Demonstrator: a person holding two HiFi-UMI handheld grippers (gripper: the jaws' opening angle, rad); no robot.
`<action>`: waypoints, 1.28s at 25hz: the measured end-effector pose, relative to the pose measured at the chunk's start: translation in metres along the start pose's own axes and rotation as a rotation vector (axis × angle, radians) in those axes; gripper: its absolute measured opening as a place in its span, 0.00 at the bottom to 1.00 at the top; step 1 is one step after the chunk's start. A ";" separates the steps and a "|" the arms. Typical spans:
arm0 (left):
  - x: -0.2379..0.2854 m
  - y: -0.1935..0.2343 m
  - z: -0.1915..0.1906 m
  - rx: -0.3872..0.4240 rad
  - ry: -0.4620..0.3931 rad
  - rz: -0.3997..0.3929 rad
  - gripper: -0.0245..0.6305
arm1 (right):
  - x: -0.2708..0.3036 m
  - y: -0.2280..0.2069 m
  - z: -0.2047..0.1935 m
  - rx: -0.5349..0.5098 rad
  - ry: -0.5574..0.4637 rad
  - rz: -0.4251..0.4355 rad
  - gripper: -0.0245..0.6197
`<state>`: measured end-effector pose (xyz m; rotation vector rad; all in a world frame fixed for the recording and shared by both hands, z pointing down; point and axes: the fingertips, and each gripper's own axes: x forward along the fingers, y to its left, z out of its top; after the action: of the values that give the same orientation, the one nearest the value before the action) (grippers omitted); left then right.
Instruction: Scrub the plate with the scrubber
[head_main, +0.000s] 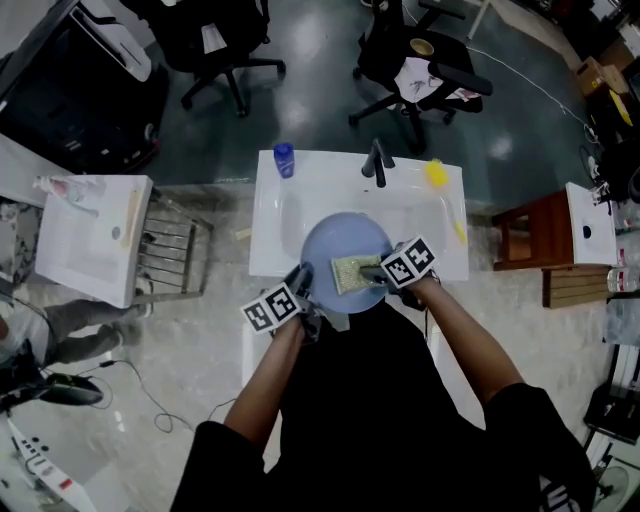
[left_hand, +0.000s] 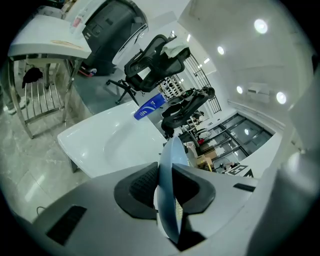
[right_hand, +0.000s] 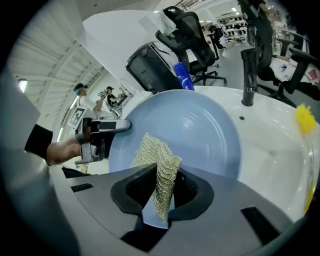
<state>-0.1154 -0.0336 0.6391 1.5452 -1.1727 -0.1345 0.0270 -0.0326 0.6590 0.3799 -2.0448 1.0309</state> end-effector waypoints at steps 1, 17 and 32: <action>0.003 -0.002 0.000 0.002 0.003 0.000 0.12 | -0.004 -0.009 -0.003 0.008 0.005 -0.012 0.14; 0.068 -0.024 -0.013 0.050 0.066 0.081 0.13 | -0.066 -0.094 -0.016 0.098 -0.136 0.009 0.14; 0.161 0.041 -0.058 -0.110 0.241 0.235 0.13 | -0.126 -0.148 -0.039 0.241 -0.461 -0.059 0.14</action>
<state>-0.0223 -0.1042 0.7710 1.2783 -1.1250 0.1383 0.2119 -0.1051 0.6556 0.8653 -2.2935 1.2442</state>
